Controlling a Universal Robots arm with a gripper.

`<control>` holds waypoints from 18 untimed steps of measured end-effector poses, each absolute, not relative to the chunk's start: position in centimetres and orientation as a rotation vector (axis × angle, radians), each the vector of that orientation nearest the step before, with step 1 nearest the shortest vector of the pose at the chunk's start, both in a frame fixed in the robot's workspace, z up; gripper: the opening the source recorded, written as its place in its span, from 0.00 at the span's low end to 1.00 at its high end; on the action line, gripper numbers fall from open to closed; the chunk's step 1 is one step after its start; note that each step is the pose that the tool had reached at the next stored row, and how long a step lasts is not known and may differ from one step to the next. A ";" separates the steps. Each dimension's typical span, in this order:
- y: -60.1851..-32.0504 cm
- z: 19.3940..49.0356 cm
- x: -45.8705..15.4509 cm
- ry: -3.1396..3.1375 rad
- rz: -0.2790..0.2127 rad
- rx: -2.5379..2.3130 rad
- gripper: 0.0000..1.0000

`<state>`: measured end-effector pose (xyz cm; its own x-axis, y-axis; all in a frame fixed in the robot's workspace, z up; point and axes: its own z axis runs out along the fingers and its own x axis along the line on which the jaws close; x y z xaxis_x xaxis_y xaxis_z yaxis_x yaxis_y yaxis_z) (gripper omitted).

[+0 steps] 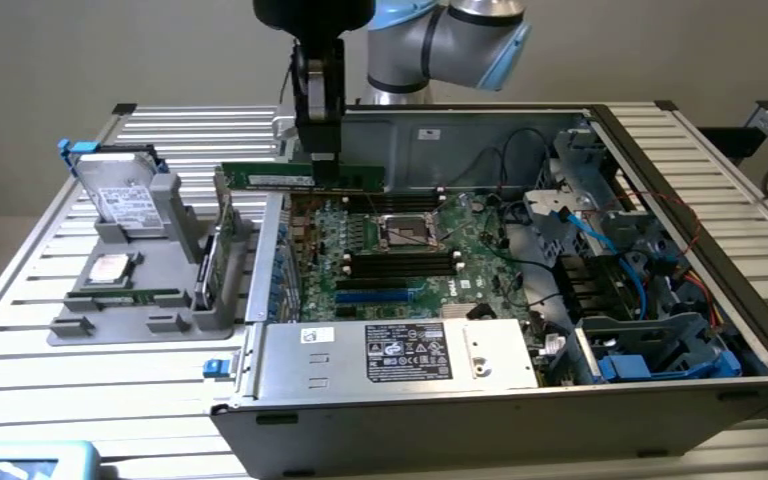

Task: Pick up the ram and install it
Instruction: 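Pick up the ram and move it above insertion slot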

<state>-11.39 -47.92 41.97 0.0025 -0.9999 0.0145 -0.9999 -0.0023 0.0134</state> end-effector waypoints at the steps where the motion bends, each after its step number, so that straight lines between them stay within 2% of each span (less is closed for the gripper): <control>1: -47.7 41.9 -10.9 -2.205 0.001 2.210 0.13; 7: -46.4 41.6 -8.6 -2.200 0.013 2.205 0.13; 18: -44.7 41.3 -4.8 -2.209 0.065 2.212 0.13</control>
<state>-4.84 -44.65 41.28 0.0013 -0.9992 0.0401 -0.9998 -0.0020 -0.0189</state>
